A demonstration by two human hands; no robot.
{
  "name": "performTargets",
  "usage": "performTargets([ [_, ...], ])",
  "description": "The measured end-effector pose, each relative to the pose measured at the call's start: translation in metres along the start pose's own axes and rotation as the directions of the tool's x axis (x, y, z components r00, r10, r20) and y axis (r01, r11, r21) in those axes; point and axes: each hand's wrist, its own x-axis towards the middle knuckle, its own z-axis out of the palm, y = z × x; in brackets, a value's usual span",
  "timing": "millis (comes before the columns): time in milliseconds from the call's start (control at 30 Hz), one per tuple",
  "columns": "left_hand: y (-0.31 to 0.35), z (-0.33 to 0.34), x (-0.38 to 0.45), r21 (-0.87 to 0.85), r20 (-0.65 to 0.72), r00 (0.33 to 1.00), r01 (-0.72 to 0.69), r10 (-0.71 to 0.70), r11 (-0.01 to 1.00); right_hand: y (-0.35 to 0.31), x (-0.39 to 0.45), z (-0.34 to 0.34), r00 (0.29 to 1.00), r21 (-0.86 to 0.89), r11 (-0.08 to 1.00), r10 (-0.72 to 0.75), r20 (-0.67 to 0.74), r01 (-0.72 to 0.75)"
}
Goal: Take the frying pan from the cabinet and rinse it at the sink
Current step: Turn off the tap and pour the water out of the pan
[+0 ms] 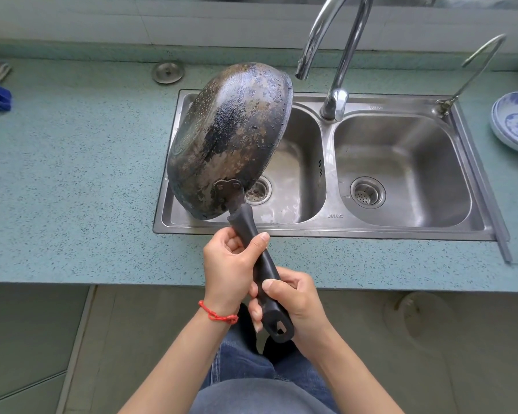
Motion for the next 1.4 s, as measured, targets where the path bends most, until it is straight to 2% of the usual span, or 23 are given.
performTargets([
  [233, -0.002, 0.000, 0.003, 0.000, 0.006, 1.000, -0.007, 0.007, 1.000, -0.004, 0.000, -0.001, 1.000, -0.101, 0.995, 0.019, -0.022, -0.022],
  [333, -0.003, -0.001, 0.005, -0.014, 0.020, 1.000, 0.007, -0.007, 1.000, -0.008, 0.000, 0.000, 0.998, -0.196, 0.980, 0.011, -0.056, -0.021],
  [633, 0.002, 0.003, 0.007, -0.173, 0.113, 0.982, 0.168, -0.150, 0.970, -0.017, -0.003, -0.001, 0.990, -0.461, 0.886, -0.100, -0.098, 0.044],
  [767, 0.004, 0.002, 0.007, -0.179, 0.135, 0.974, 0.207, -0.184, 0.962, -0.014, -0.005, -0.001, 0.979, -0.591, 0.805, -0.154, -0.134, 0.046],
  [933, 0.009, 0.005, 0.009, -0.153, 0.147, 0.971, 0.210, -0.188, 0.965, -0.015, -0.007, -0.002, 0.948, -0.779, 0.622, -0.290, -0.134, 0.081],
  [1067, 0.013, 0.005, 0.012, -0.153, 0.178, 0.968, 0.203, -0.175, 0.967, -0.021, -0.007, -0.001, 0.911, -0.850, 0.515, -0.394, -0.119, 0.112],
  [1200, 0.011, 0.003, 0.016, -0.137, 0.191, 0.967, 0.195, -0.167, 0.971, -0.022, -0.003, -0.001, 0.904, -0.895, 0.433, -0.417, -0.090, 0.111],
  [1300, 0.007, -0.001, 0.017, -0.168, 0.214, 0.962, 0.210, -0.173, 0.963, -0.019, -0.005, 0.002, 0.906, -0.867, 0.485, -0.407, -0.113, 0.110],
  [1400, 0.005, -0.006, 0.016, -0.226, 0.232, 0.958, 0.223, -0.170, 0.948, -0.016, -0.004, 0.014, 0.922, -0.726, 0.683, -0.329, -0.203, 0.084],
])
